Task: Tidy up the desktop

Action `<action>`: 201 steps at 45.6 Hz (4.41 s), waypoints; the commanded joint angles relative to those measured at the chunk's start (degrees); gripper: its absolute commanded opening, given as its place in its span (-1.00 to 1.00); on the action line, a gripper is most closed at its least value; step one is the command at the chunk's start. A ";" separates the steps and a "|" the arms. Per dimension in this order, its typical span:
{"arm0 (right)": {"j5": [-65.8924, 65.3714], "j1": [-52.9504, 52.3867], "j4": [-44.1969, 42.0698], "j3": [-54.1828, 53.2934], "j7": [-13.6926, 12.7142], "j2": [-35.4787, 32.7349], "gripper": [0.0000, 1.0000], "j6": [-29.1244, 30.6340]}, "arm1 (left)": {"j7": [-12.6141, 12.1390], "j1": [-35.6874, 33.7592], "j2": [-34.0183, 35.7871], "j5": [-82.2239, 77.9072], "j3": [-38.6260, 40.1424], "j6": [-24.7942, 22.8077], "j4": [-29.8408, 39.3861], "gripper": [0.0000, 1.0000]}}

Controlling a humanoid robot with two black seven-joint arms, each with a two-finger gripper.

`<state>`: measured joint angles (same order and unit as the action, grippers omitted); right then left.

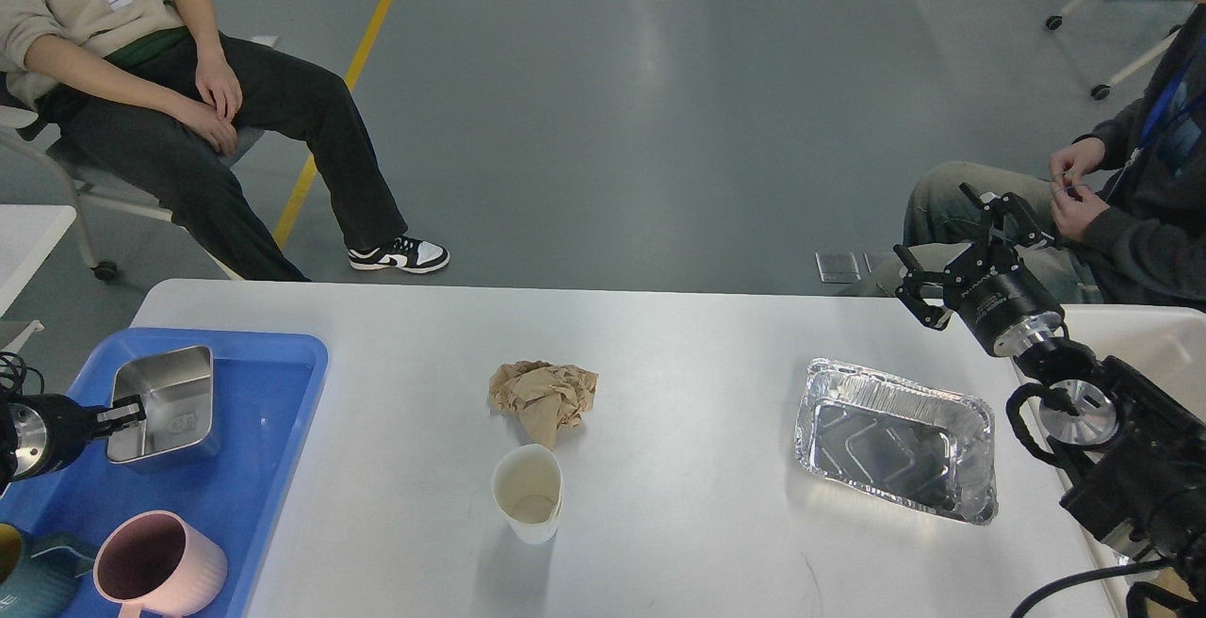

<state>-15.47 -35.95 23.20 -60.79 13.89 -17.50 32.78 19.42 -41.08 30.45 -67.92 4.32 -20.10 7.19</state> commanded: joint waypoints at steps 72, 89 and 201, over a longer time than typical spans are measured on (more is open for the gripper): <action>0.00 -1.32 0.09 -0.03 0.00 0.27 1.00 0.00 | 12.66 -22.48 7.96 47.16 2.00 -34.90 0.80 0.94; 0.09 -1.23 -0.35 -0.38 0.00 -0.08 1.00 -0.09 | 1.08 -12.72 -12.25 56.05 13.96 -32.47 0.19 0.94; -50.09 17.85 33.94 17.02 -17.40 -38.60 1.00 -8.97 | -5.01 0.38 -27.38 57.55 39.36 -31.59 0.63 0.94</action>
<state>-58.44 -14.11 68.55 -43.76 -3.52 -67.36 21.71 14.37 -41.01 3.07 -10.37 43.68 -51.78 7.82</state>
